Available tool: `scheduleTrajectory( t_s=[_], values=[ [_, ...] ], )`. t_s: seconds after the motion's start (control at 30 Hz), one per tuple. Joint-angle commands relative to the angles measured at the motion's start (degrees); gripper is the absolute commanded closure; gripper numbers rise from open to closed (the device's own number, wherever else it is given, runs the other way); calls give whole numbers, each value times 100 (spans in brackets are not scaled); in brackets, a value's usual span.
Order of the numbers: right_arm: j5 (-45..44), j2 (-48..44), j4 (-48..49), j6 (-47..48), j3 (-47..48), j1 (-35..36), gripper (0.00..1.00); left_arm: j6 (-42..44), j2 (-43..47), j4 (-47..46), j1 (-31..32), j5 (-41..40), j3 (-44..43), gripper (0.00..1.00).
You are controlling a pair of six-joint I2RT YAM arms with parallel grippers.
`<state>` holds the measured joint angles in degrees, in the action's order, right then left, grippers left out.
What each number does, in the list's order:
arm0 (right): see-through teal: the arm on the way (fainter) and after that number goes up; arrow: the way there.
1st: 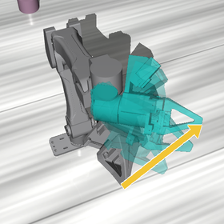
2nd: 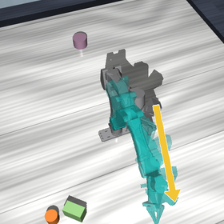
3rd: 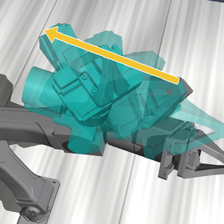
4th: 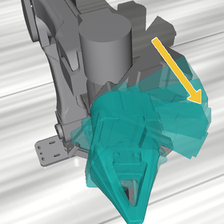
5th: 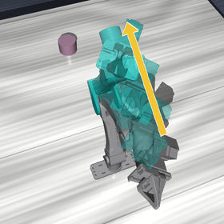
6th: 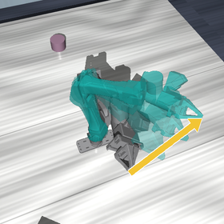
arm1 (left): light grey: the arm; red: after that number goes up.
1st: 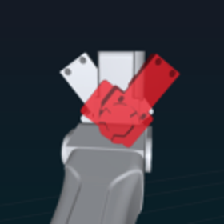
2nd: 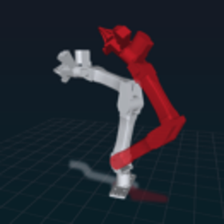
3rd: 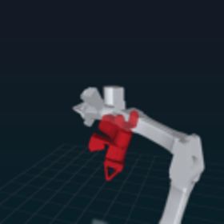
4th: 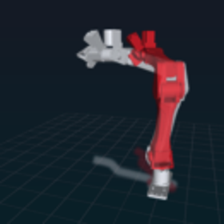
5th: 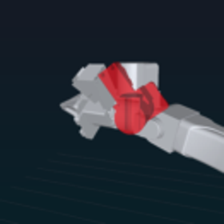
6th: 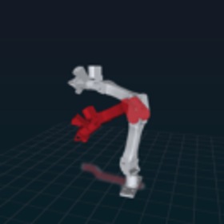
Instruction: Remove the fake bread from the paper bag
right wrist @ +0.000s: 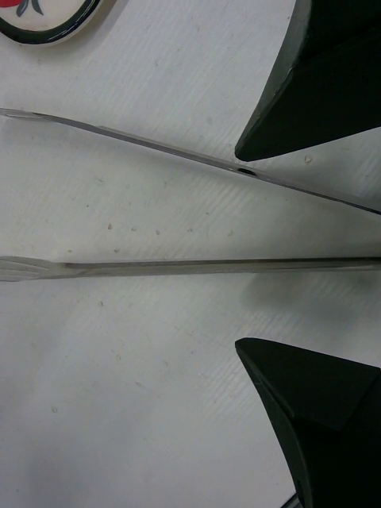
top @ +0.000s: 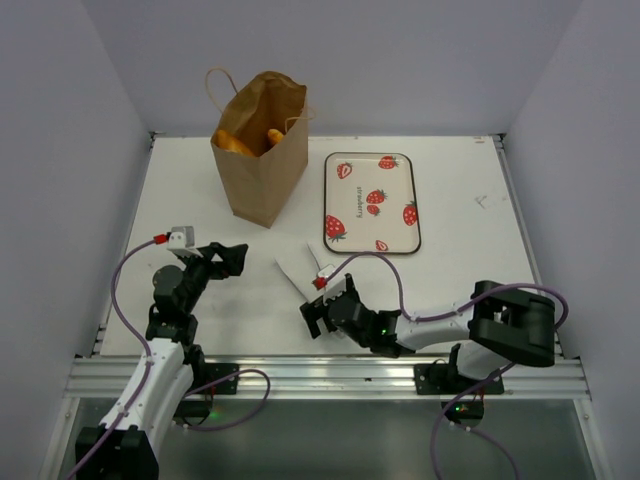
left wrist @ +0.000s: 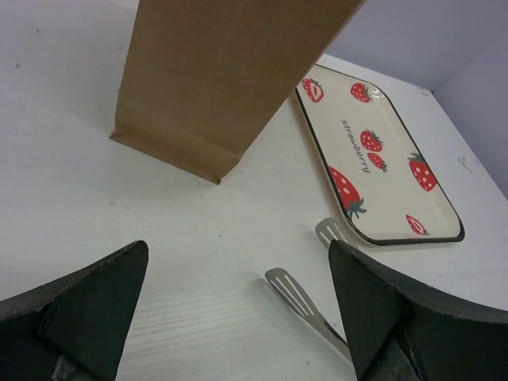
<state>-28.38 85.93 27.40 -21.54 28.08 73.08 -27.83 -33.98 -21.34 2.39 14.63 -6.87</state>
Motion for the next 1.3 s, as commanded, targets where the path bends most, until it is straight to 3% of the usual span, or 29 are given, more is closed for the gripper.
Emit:
scheduleTrajectory(
  t_s=[0.0, 0.87, 1.27],
  values=[
    [-352, 160, 380, -34, 181, 14, 1, 112, -13, -204, 33, 75, -156, 0],
    [-774, 591, 1760, -35, -443, 13, 7, 120, 5, -274, 33, 101, -121, 0],
    [-792, 1048, 2076, -70, -390, 13, 19, 120, -4, -283, 33, 101, -121, 0]
  ],
)
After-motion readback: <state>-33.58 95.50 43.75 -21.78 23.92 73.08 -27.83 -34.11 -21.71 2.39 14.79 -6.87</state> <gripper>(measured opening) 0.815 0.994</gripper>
